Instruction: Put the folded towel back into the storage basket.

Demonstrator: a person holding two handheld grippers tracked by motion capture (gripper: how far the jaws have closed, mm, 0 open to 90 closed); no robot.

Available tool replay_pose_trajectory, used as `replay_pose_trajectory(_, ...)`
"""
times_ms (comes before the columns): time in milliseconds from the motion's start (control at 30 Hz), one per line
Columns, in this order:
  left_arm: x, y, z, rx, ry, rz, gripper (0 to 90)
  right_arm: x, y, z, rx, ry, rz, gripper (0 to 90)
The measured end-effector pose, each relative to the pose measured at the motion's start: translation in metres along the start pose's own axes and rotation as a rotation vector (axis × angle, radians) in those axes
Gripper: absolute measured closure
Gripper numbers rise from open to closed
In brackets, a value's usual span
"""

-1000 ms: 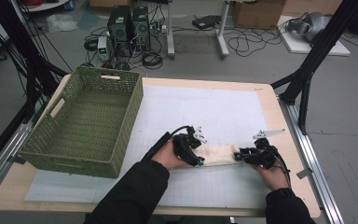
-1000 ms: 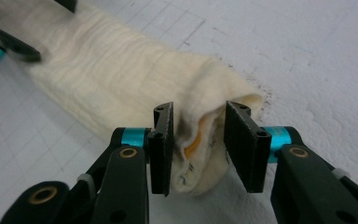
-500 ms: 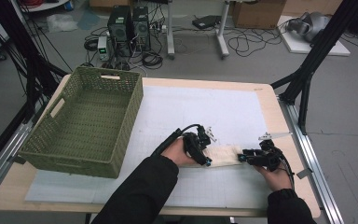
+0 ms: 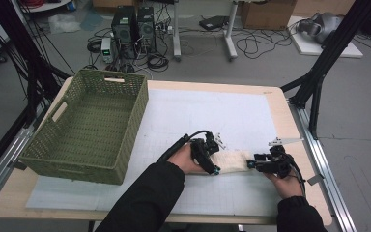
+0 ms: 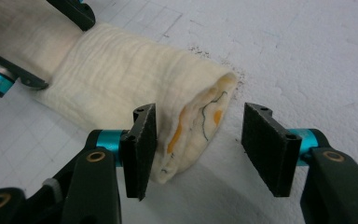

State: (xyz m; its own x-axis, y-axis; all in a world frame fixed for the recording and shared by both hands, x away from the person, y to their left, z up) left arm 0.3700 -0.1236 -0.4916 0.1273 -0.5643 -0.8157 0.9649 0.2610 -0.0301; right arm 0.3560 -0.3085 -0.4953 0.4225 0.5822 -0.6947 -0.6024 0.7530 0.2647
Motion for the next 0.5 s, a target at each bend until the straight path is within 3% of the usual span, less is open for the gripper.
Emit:
replay_pose_trajectory(100,0.0,0.0,0.0,-0.022,-0.008,-0.022,26.4,-0.001,0.001,0.001,-0.001,-0.011,0.004,42.3)
replay_pose_trajectory(233,0.0,0.0,0.0,-0.013,-0.007,-0.022,25.5,-0.002,0.004,0.001,-0.009,-0.017,0.014,40.3)
replay_pose_trajectory(400,0.003,-0.003,-0.001,0.039,0.017,0.037,27.3,-0.009,0.008,0.001,-0.019,-0.04,0.011,36.6)
replay_pose_trajectory(500,0.003,-0.004,-0.001,0.05,0.023,0.049,27.7,-0.016,0.007,-0.001,-0.01,-0.061,0.0,34.1)
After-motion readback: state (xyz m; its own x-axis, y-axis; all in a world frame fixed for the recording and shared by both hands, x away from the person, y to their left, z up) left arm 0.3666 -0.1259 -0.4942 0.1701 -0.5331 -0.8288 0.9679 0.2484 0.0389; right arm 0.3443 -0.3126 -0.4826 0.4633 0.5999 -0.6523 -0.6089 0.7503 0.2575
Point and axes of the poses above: each handheld gripper's, and its own axes: x roughly forward along the jaws, z roughly out of its top, y roughly to its left, the point moved 8 cm from there along x, roughly forward along the jaws, and after that the axes turned 2 degrees about z, right-handed, at the moved point
